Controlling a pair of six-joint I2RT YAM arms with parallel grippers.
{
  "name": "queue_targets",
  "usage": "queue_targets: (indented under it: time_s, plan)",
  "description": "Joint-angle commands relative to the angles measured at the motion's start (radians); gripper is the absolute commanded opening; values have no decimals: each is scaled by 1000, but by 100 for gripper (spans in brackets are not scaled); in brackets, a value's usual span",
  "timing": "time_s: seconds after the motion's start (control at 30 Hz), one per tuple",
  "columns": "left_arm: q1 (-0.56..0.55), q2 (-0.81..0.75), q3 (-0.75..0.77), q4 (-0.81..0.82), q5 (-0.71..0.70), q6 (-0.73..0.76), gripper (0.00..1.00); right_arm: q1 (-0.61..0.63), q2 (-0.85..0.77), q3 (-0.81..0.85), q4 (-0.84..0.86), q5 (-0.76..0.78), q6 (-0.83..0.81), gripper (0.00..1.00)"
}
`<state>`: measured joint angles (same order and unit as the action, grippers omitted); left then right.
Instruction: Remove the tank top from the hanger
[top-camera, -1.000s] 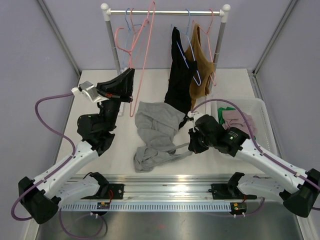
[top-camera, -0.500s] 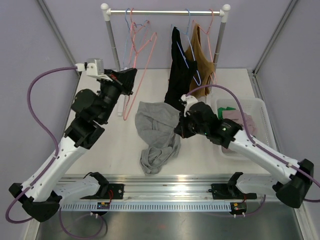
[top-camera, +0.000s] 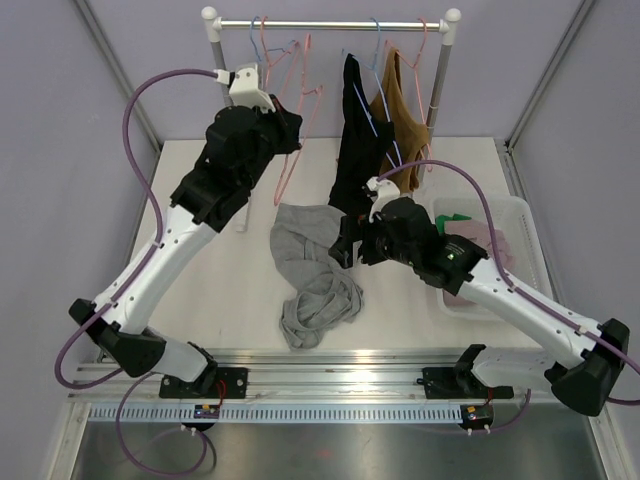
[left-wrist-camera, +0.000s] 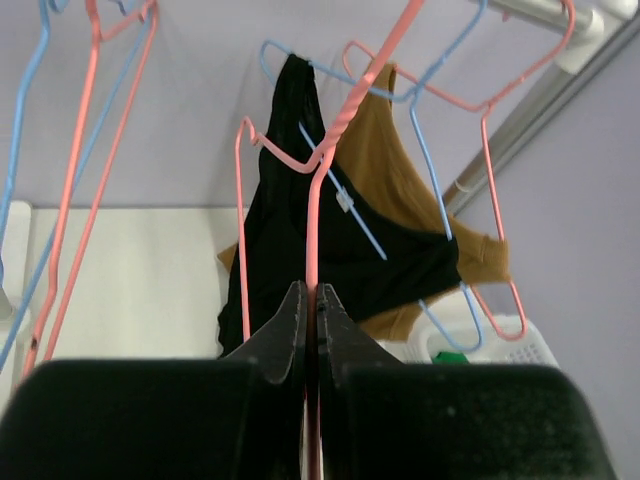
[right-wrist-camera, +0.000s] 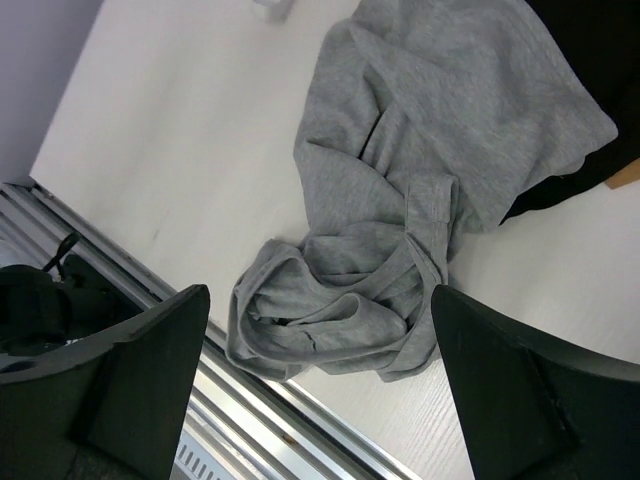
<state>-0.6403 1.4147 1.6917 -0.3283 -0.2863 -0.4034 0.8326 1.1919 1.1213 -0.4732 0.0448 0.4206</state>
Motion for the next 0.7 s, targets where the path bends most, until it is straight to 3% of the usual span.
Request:
queue_targets:
  time_s: [0.0,0.27,0.47,0.67]
  plan:
    - [44,67,144,41,-11,-2,0,5,-54,-41,21,20,17,99]
    - [161,266,362,25,-11,-40,0,5,-147,-149,54,-17,27,100]
    - [247,325,339,61,67,-97,0,5,-121,-166,62,-124,-19,99]
    - [252,277,217,112,95,-103,0,5,-40,-150,106,-175,-36,99]
